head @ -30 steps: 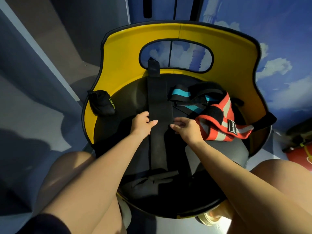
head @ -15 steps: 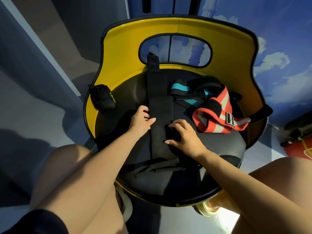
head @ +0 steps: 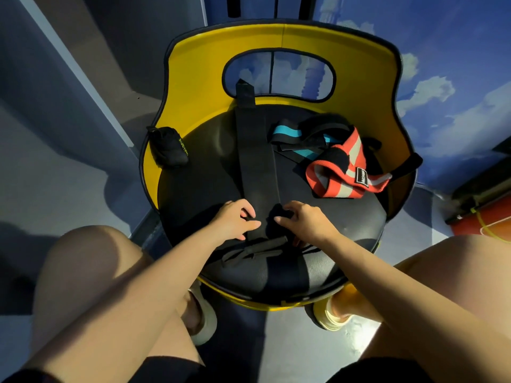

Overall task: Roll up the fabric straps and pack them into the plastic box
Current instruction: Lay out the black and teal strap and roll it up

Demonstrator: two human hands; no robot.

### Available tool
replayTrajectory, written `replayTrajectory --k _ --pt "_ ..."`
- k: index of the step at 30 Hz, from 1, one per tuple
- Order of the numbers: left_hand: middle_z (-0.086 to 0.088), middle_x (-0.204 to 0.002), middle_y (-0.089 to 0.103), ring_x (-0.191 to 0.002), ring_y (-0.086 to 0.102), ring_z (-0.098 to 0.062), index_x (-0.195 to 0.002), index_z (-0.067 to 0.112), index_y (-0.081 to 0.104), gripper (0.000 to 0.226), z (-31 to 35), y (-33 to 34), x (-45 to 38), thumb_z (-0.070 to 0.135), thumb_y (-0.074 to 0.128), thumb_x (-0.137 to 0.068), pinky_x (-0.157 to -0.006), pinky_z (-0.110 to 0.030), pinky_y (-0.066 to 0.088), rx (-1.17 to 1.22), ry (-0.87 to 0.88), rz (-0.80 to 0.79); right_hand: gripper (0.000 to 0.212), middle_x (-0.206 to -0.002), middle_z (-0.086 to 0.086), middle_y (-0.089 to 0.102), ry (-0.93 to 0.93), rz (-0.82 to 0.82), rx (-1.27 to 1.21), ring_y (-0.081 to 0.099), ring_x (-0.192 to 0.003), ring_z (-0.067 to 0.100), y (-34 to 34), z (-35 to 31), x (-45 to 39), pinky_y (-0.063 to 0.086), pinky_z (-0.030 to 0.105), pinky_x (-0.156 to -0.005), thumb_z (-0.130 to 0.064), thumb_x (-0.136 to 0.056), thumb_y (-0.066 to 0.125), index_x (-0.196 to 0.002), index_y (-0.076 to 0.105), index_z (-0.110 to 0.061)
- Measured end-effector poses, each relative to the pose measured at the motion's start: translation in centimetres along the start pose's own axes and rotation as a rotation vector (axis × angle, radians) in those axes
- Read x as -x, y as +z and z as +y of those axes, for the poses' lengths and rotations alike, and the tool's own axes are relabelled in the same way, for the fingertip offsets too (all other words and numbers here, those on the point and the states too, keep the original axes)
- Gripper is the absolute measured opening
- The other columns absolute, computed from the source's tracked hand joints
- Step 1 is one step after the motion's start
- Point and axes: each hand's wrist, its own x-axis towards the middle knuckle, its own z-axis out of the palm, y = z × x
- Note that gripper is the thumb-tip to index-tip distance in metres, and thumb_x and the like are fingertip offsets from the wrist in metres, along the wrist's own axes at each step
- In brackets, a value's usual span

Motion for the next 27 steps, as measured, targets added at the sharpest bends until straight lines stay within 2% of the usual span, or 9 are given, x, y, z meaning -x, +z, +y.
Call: replayTrajectory --k 2,5,9,11,13,15,17,22,27 --pt "-0.003 -0.11 0.044 -0.101 0.057 -0.021 -0.091 0.019 0.062 0.017 -0.2 0.1 0.9 0.03 0.07 -0.082 -0.067 -0.029 0.055 -0.058 0.027 -0.013 0.051 -0.109 0.008 0.067 0.012 -0.018 -0.043 0.062 -0.102 0.023 0.0 -0.1 0.8 0.045 0.025 -0.083 -0.045 -0.087 0.061 -0.13 0.051 -0.018" --pt "0.004 -0.107 0.049 -0.099 0.055 -0.013 -0.084 0.034 0.064 0.014 -0.2 0.1 2.2 0.044 0.07 -0.077 -0.08 -0.027 0.05 -0.192 0.194 -0.068 0.05 -0.118 0.008 0.064 0.024 -0.022 -0.104 0.059 -0.108 0.022 0.1 -0.1 2.0 0.037 0.016 -0.08 -0.037 -0.088 0.062 -0.132 0.05 -0.016" --pt "0.009 -0.093 0.062 -0.085 0.062 -0.012 -0.085 0.031 0.068 0.011 0.2 0.7 3.5 0.025 0.074 -0.078 -0.082 -0.031 0.053 -0.175 0.323 -0.137 0.045 -0.103 0.007 0.067 0.063 -0.019 -0.175 0.057 -0.086 0.013 0.3 0.2 2.9 0.032 0.007 -0.065 -0.024 -0.088 0.064 -0.131 0.053 -0.016" --pt "0.009 -0.085 0.064 -0.08 0.063 -0.009 -0.085 0.026 0.07 0.008 0.2 1.3 3.9 0.02 0.072 -0.08 -0.078 -0.029 0.054 -0.21 0.338 -0.065 0.042 -0.103 0.007 0.067 0.118 -0.027 -0.263 0.06 -0.092 0.017 0.5 0.5 3.2 0.041 0.012 -0.073 -0.019 -0.089 0.063 -0.129 0.054 -0.015" --pt "0.012 -0.082 0.06 -0.077 0.06 -0.008 -0.086 0.023 0.069 0.006 0.2 2.0 4.4 0.02 0.071 -0.082 -0.074 -0.026 0.051 -0.306 0.392 0.01 0.037 -0.108 0.01 0.064 0.193 -0.055 -0.425 0.063 -0.098 0.022 0.8 0.9 3.3 0.055 0.027 -0.076 -0.013 -0.09 0.061 -0.126 0.054 -0.013" --pt "0.015 -0.085 0.054 -0.079 0.057 -0.007 -0.091 0.023 0.067 0.006 0.1 2.5 4.9 0.023 0.067 -0.085 -0.072 -0.023 0.046 -0.454 0.457 0.04 0.04 -0.114 0.014 0.06 0.25 -0.117 -0.565 0.064 -0.101 0.031 0.9 1.1 3.7 0.058 0.043 -0.078 -0.009 -0.087 0.062 -0.126 0.052 -0.015" --pt "0.014 -0.091 0.052 -0.084 0.056 -0.009 -0.097 0.025 0.064 0.01 0.0 2.9 5.3 0.029 0.061 -0.089 -0.07 -0.024 0.041 -0.606 0.513 0.041 0.047 -0.121 0.019 0.054 0.291 -0.196 -0.733 0.061 -0.105 0.04 1.0 1.3 4.2 0.057 0.05 -0.076 0.003 -0.084 0.063 -0.126 0.049 -0.014" --pt "0.009 -0.1 0.057 -0.09 0.058 -0.017 -0.1 0.025 0.066 0.013 -0.4 3.6 5.6 0.032 0.06 -0.09 -0.073 -0.026 0.04 -0.63 0.49 0.046 0.046 -0.115 0.024 0.05 0.285 -0.214 -0.959 0.056 -0.095 0.036 1.5 1.7 5.1 0.057 0.043 -0.061 0.02 -0.08 0.057 -0.117 0.049 -0.006" --pt "0.011 -0.1 0.059 -0.09 0.056 -0.013 -0.098 0.027 0.07 0.015 -1.0 4.1 5.8 0.035 0.063 -0.087 -0.073 -0.023 0.034 -0.559 0.433 0.082 0.052 -0.083 0.018 0.058 0.248 -0.21 -0.913 0.059 -0.074 0.025 1.7 1.8 5.6 0.057 0.037 -0.054 0.02 -0.081 0.055 -0.127 0.043 -0.003"
